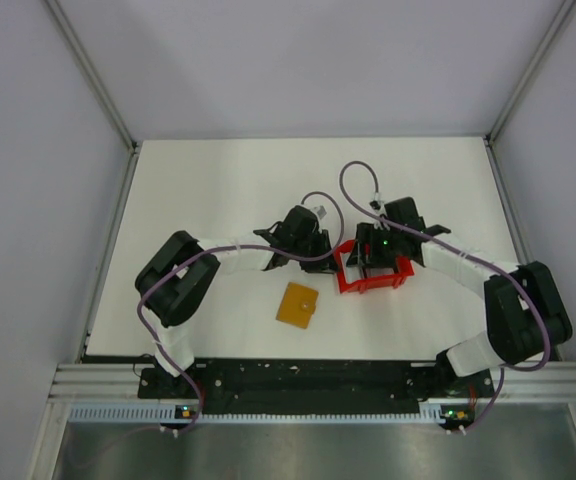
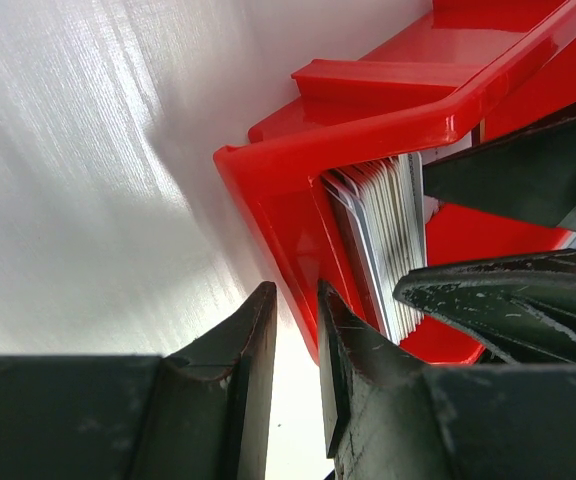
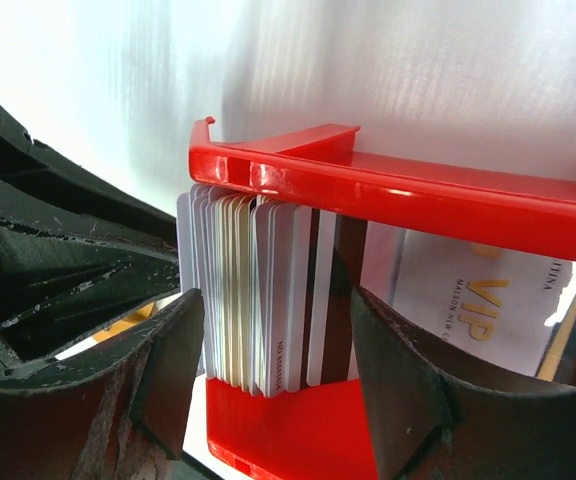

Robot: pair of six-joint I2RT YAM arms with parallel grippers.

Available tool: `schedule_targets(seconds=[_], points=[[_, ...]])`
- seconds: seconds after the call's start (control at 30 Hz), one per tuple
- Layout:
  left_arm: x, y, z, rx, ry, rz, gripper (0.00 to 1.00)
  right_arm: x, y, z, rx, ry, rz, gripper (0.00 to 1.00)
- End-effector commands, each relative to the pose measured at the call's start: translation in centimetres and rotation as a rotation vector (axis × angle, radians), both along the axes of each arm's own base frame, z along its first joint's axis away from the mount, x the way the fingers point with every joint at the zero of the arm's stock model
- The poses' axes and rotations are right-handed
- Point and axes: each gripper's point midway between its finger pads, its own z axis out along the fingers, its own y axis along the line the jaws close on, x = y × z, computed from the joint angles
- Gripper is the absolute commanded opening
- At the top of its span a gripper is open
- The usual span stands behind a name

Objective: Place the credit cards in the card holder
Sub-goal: Pick up the credit card from the storage box.

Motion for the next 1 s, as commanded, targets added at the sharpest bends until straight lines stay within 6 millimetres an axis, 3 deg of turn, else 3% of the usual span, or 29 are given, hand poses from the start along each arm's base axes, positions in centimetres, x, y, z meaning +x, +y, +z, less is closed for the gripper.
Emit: schedule_targets(seconds=[0.0,0.3,0.67,0.97], points=[[0.2,-0.5,1.8,-0.053,-0.036,-0.003,0.27,1.3,-1.1,1.4,-0.024,-0.090,-0.043,0.62],[0.3,-0.8,2.0,-0.068,-0.036,-0.008,0.27,-0.3,1.1,-1.0,0.071,0.053,0.043,0.62],[0.3,-1.2,2.1,-0.083,-0.030,-0.015,0.26,-0.8,3.1,2.6,0.203,0.008,0.126,0.56],[0.3,-1.2,2.0,-0.083,-0.030,-0.014,0.26,-1.1,3.2,3.3,0.222,0.000,0.132,0.48]])
